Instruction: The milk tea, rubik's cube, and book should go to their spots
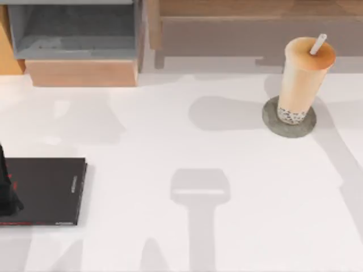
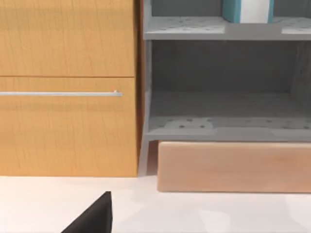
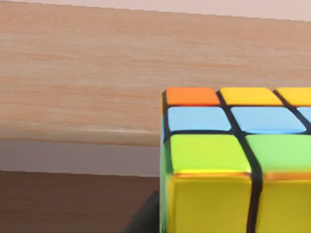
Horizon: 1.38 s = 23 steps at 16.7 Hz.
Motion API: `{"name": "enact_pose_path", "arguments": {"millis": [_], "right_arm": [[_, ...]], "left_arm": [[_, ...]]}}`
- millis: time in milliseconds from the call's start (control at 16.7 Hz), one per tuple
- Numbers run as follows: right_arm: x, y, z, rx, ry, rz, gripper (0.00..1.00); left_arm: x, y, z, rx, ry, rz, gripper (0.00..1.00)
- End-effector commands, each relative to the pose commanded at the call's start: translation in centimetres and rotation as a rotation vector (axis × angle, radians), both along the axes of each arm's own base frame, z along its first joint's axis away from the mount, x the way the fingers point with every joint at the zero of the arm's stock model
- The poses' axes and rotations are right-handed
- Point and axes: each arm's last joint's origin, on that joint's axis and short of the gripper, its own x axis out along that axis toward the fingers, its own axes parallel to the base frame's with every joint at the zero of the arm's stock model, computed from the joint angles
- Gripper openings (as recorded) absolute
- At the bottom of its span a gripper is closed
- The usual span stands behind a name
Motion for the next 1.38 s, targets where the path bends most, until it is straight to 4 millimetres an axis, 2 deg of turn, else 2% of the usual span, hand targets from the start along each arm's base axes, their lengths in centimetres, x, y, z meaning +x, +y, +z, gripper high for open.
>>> {"name": "enact_pose_path", "arguments": {"millis": [180,540,660,840,1020,1200,1380], "right_arm": [[0.3,2.2,1.8,0.064,-0.106,0.027,0.0],[0.2,2.2,2.1,0.07,-0.117,0.03,0.0],[0.5,2.1,3.2,0.081,-0.166,0.05,0.0],[1.6,1.7,6.0,0.102,-0.282,0.084,0.0],[4.0,1.7,7.3,0.107,-0.326,0.099,0.0],[7.1,2.0,6.1,0.094,-0.266,0.08,0.0],[9.8,2.2,2.8,0.073,-0.143,0.038,0.0]], "left_arm": [[0.0,0.0,0.0,0.0,0.0,0.0,1.0],[0.0,0.0,0.0,0.0,0.0,0.0,1.0],[0.0,0.0,0.0,0.0,0.0,0.0,1.0],[0.0,0.0,0.0,0.0,0.0,0.0,1.0],[0.0,0.0,0.0,0.0,0.0,0.0,1.0],[0.0,0.0,0.0,0.0,0.0,0.0,1.0],[0.0,0.0,0.0,0.0,0.0,0.0,1.0]]}}
